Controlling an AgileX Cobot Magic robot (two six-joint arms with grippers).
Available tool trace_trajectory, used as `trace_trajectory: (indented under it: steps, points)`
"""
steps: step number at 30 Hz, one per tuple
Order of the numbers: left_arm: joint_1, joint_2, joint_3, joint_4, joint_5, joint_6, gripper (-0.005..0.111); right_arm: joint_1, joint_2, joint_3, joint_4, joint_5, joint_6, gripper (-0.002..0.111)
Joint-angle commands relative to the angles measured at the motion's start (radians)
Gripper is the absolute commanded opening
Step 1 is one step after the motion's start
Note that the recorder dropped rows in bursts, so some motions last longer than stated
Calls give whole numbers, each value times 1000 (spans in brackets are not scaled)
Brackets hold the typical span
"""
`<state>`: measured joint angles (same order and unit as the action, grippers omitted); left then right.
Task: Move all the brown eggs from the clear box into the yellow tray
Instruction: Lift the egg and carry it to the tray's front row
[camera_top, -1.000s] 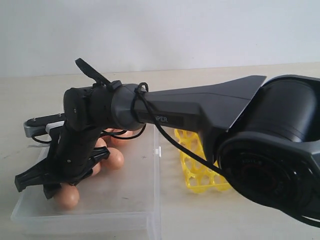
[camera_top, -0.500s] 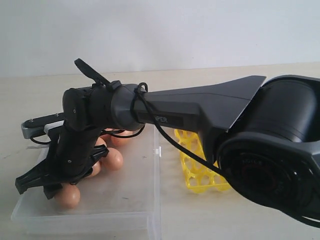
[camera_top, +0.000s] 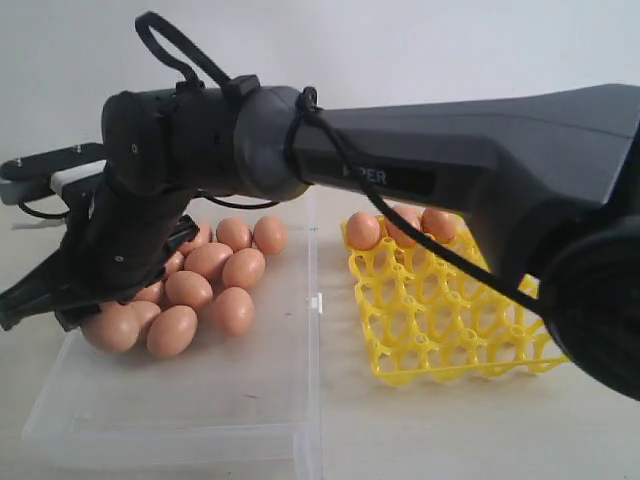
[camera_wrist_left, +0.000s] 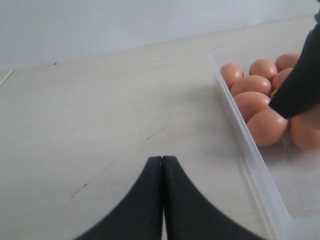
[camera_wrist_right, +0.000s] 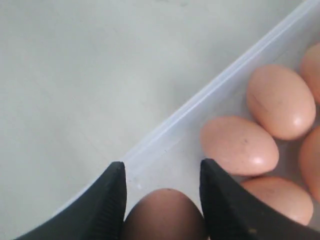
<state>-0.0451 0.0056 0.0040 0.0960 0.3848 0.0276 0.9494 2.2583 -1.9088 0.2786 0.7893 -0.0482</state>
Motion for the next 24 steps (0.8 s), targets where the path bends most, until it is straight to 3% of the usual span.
trace_trajectory:
  steps: [1, 6, 16, 24]
  points:
    - [-5, -6, -4, -1, -6, -5, 0, 14, -65, 2, -20, -38, -30, 0]
    - [-5, -6, -4, -1, -6, -5, 0, 15, -142, 120, -24, -223, -43, 0]
    - [-5, -6, -4, -1, -6, -5, 0, 10, -374, 651, 62, -862, -182, 0]
    - [-5, -6, -4, -1, -6, -5, 0, -93, -590, 962, 105, -1189, -188, 0]
